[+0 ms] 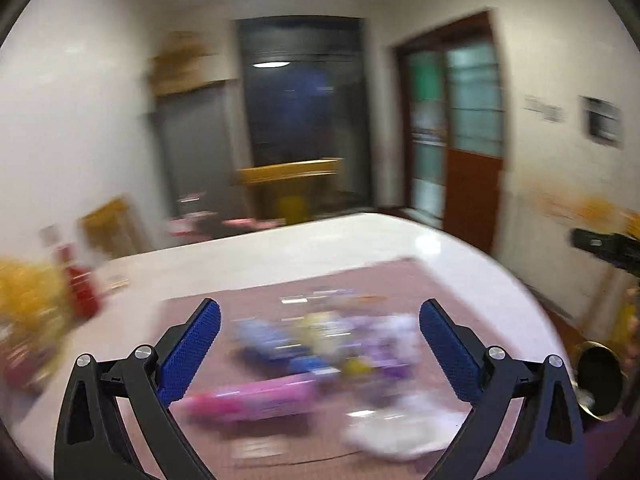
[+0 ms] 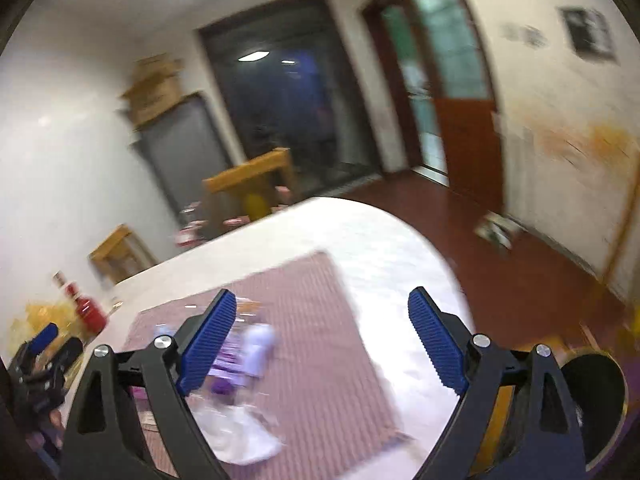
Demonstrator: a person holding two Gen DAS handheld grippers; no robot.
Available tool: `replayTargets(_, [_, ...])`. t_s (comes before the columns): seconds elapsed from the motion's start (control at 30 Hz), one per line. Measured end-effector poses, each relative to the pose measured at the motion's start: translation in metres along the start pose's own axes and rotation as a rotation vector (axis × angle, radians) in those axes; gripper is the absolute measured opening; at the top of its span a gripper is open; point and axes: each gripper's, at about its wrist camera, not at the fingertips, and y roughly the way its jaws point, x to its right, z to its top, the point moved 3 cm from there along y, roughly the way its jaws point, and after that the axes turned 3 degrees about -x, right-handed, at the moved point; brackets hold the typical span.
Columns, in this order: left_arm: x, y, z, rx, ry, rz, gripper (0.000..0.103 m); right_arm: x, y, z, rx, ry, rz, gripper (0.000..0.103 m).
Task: Collect trash
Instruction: 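Move both tools back over the striped cloth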
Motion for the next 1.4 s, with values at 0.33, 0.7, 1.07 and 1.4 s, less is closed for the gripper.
replayTargets(0.33, [-0.088,-0.024,-0.020,-0.026,-0.136,0.156,0.097,-0.089,0.019,-0.005,-0.045,-0.172,0.107,0.088])
replayTargets(0.7, [-0.088,-0.007,-0.031,-0.056,-0.127,0.140,0.097,-0.106,0.023,-0.014,-0.087,-0.194,0.105,0.088])
replayTargets(1.07, [-0.112,-0.004,-0.035,-0.068,-0.183,0.196,0.097,-0.153,0.086,-0.076,-0.420,-0.337,0.206,0.088])
replayTargets(1.4, [-0.126,-0.011,-0.042,-0.076,-0.201,0.206,0.097,-0.214,0.171,-0.120,-0.541,-0.553,-0.067,0.088])
